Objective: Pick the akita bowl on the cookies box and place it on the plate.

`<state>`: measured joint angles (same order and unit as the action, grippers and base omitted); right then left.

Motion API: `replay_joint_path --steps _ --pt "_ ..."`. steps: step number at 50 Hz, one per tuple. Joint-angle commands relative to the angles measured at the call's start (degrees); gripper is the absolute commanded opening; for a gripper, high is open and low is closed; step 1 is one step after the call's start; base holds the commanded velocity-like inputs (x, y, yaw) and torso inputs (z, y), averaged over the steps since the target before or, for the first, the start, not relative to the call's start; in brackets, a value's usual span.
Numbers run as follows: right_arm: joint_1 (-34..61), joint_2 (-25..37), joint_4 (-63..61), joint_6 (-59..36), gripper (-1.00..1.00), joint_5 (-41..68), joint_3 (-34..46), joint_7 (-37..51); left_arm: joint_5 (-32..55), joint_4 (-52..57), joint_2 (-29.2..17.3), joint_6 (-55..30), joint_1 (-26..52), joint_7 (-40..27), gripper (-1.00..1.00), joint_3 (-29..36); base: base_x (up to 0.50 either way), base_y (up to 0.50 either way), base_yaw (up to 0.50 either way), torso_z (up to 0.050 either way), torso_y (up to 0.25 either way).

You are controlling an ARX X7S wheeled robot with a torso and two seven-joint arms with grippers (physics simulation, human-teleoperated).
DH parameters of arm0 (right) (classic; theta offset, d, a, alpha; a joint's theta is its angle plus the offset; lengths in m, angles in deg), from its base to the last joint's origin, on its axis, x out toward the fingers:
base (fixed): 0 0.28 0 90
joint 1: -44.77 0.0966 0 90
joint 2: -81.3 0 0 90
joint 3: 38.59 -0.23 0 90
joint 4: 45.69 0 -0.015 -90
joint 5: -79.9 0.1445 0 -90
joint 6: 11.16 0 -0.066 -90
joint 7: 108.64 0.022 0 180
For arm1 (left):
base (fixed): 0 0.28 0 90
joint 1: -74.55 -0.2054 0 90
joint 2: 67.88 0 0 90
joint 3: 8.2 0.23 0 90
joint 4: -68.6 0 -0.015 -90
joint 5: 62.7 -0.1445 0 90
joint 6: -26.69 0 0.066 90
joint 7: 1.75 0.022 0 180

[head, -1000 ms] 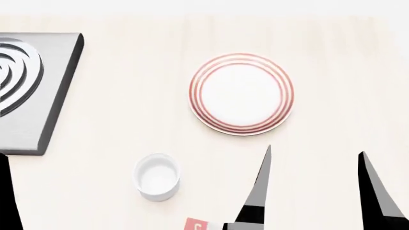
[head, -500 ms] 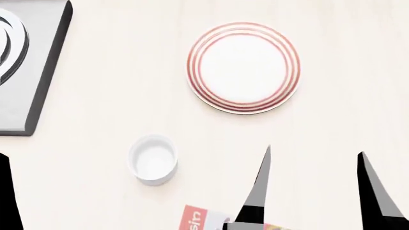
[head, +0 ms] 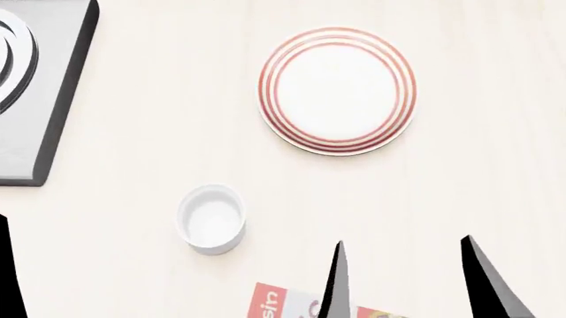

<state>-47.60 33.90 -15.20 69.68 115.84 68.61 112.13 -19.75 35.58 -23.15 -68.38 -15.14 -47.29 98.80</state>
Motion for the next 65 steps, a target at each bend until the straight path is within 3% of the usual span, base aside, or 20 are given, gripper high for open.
replay_joint_path --steps 1,6,16,23,32,35,38,49,55,65 --pt "0.8 22.6 -0.5 19.6 1.0 1.9 18.6 17.1 0.1 -0.1 -0.3 0.5 -0.1 -0.1 1.0 0.3 0.0 0.0 0.0 0.0 0.0" --pt "3.9 30.8 -0.5 28.7 1.0 -0.4 29.7 23.9 -0.1 -0.2 -0.3 0.5 -0.1 -0.2 1.0 0.6 0.0 0.0 0.0 0.0 0.0" --pt "28.7 40.2 -0.5 38.2 1.0 -7.9 65.8 32.6 -0.4 0.0 -0.4 0.6 0.0 -0.4 1.0 1.1 0.0 0.0 0.0 0.0 0.0" --pt "51.5 40.4 -0.5 40.0 1.0 -11.4 92.4 36.4 -0.3 0.0 -0.7 0.9 -0.1 -0.5 1.0 1.2 0.0 0.0 0.0 0.0 0.0" --pt "81.1 37.3 -0.5 42.7 1.0 -14.7 127.1 49.2 -0.7 -0.2 -0.5 0.8 0.3 -0.4 1.0 1.9 0.0 0.0 0.0 0.0 0.0" --pt "83.1 36.9 -0.5 42.9 1.0 -14.0 129.5 49.2 -0.6 -0.1 -0.7 0.8 0.4 -0.6 1.0 1.9 0.0 0.0 0.0 0.0 0.0" --pt "77.5 36.2 -0.5 44.4 1.0 -10.6 124.7 49.2 -0.6 0.0 -0.8 1.0 0.3 -0.7 1.0 1.8 0.0 0.0 0.0 0.0 0.0" --pt "80.8 32.0 -0.5 45.0 1.0 -6.2 132.8 49.2 -0.9 -0.2 -0.8 1.5 0.3 -1.0 1.0 2.1 0.0 0.0 0.0 0.0 0.0" --pt "76.3 27.5 -0.5 49.5 1.0 -5.9 130.8 49.2 -0.9 -0.2 -0.9 1.6 0.4 -1.0 1.0 2.4 0.0 0.0 0.0 0.0 0.0" --pt "75.4 26.2 -0.5 52.9 1.0 -3.2 131.4 49.2 -0.8 0.0 -1.2 1.7 0.5 -1.3 1.0 2.6 0.0 0.0 0.0 0.0 0.0"
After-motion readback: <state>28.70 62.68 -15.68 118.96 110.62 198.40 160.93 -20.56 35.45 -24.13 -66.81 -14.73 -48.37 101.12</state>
